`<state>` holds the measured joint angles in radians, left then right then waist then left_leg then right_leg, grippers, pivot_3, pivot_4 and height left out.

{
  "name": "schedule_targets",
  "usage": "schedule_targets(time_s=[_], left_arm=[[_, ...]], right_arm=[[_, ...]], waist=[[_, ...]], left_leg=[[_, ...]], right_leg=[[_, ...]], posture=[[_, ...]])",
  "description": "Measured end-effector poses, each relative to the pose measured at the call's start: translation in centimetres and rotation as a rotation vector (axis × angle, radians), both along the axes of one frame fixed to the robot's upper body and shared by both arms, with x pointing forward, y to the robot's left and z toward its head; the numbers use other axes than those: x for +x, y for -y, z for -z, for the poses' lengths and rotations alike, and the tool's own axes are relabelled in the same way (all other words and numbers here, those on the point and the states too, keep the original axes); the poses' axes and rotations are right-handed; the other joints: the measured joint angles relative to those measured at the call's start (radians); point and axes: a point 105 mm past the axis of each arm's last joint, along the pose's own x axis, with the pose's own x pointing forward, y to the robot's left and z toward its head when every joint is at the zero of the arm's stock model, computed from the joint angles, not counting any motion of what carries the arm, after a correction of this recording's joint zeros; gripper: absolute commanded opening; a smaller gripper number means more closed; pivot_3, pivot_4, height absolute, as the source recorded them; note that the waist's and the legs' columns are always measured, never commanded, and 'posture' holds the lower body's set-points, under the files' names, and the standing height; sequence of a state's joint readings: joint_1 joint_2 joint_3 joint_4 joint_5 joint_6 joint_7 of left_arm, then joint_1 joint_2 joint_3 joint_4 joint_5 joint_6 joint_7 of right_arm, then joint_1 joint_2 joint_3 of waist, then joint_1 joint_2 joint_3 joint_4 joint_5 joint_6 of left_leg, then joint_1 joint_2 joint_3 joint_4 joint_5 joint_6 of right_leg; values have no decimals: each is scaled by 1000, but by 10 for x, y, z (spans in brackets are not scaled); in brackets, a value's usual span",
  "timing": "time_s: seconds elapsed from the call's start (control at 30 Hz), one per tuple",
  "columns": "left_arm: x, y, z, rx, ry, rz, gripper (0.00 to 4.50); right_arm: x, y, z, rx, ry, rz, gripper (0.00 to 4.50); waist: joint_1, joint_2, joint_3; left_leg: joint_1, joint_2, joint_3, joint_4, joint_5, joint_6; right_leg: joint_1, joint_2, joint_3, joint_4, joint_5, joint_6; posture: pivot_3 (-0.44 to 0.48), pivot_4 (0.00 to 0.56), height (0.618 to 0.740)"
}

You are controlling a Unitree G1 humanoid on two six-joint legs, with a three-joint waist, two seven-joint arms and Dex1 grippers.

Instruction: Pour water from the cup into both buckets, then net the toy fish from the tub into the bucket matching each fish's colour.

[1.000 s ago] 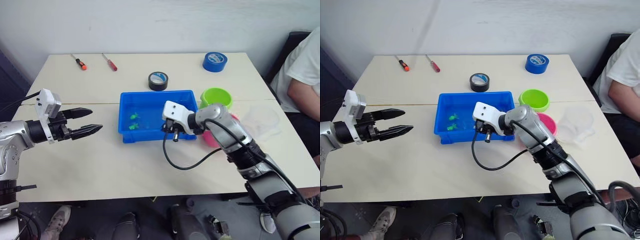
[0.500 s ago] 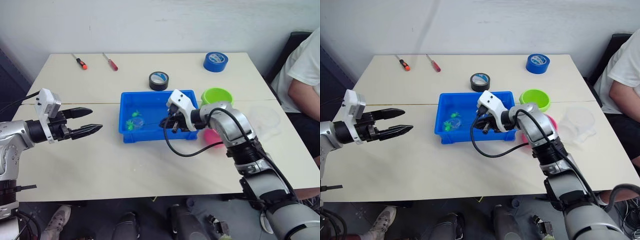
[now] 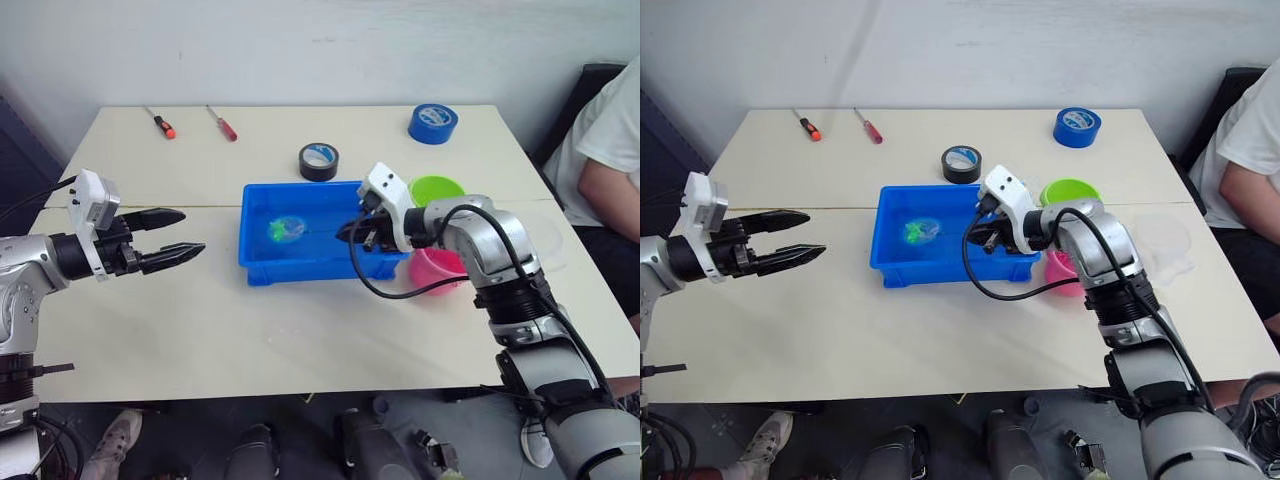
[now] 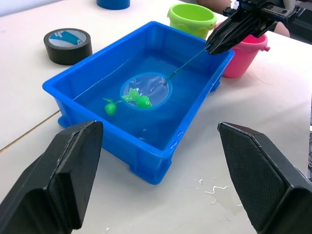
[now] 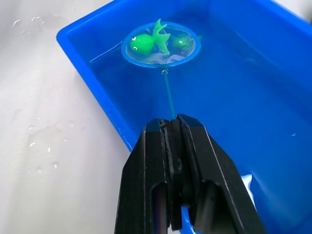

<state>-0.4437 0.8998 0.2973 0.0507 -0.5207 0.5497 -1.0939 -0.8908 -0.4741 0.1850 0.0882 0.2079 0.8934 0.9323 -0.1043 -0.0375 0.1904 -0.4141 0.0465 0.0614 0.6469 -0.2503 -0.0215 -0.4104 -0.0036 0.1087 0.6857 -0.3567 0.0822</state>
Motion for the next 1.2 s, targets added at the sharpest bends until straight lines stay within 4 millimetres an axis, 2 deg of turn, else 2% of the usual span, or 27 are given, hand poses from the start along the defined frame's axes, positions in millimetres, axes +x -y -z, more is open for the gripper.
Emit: schedule_targets(time_s=[0.13, 0.2, 0.3, 0.4, 0.53, 0.63, 0.8, 0.97, 1.2], left_arm=[[10, 22, -6, -7, 43, 76, 4122], [15, 33, -7, -22, 49, 114, 4122], [23, 45, -6, -32, 51, 154, 4122], [30, 48, -3, -39, 43, 168, 4122], [37, 59, -4, -40, 49, 212, 4122], [41, 64, -5, -36, 56, 234, 4122], [47, 65, -4, -40, 53, 244, 4122], [50, 70, 1, -33, 40, 265, 4122], [53, 73, 2, -34, 41, 277, 4122]], right_arm=[[-3, 30, -17, 57, 55, 69, 0], [-5, 47, -34, 93, 104, 111, 0], [-8, 83, -52, 112, 166, 215, 0], [-10, 119, -51, 85, 180, 339, 0], [-14, 153, -46, 6, 197, 446, 0], [-16, 166, -45, -39, 214, 488, 0], [-12, 192, -54, -173, 352, 597, 0], [-16, 207, -47, -425, 473, 599, 0], [-27, 201, -36, -699, 603, 481, 0]], waist=[[18, 0, 0], [22, 0, 0], [25, 0, 0], [22, 0, 0], [19, 1, 0], [18, 1, 0], [21, 1, 1], [26, 1, 1], [23, 1, 1]], left_leg=[[-4, -1, 0, 1, 0, 1], [-5, -1, -1, 1, 0, 1], [-6, -1, -2, 1, -1, 1], [-6, -1, -1, 1, -1, 2], [-6, 0, 0, 1, -1, 2], [-6, 0, 1, 1, -1, 2], [-6, 0, 1, 1, -1, 2], [-6, 0, 1, 1, -1, 2], [-6, 0, 2, 3, -1, 2]], right_leg=[[-2, -1, -1, -1, 0, 1], [-2, -1, -1, -2, 1, 1], [-2, 0, -2, -4, 1, 1], [-2, 0, -1, -5, 1, 1], [-3, 1, 0, -5, 1, 1], [-3, 2, 1, -5, 1, 2], [-3, 2, 2, -5, 1, 2], [-3, 2, 2, -5, 1, 2], [-3, 3, 2, -4, 1, 3]], posture=[[0, 150, 734], [0, 150, 734], [0, 150, 734], [0, 150, 734], [0, 150, 734], [0, 150, 734], [0, 150, 734], [0, 150, 734], [0, 150, 734]])
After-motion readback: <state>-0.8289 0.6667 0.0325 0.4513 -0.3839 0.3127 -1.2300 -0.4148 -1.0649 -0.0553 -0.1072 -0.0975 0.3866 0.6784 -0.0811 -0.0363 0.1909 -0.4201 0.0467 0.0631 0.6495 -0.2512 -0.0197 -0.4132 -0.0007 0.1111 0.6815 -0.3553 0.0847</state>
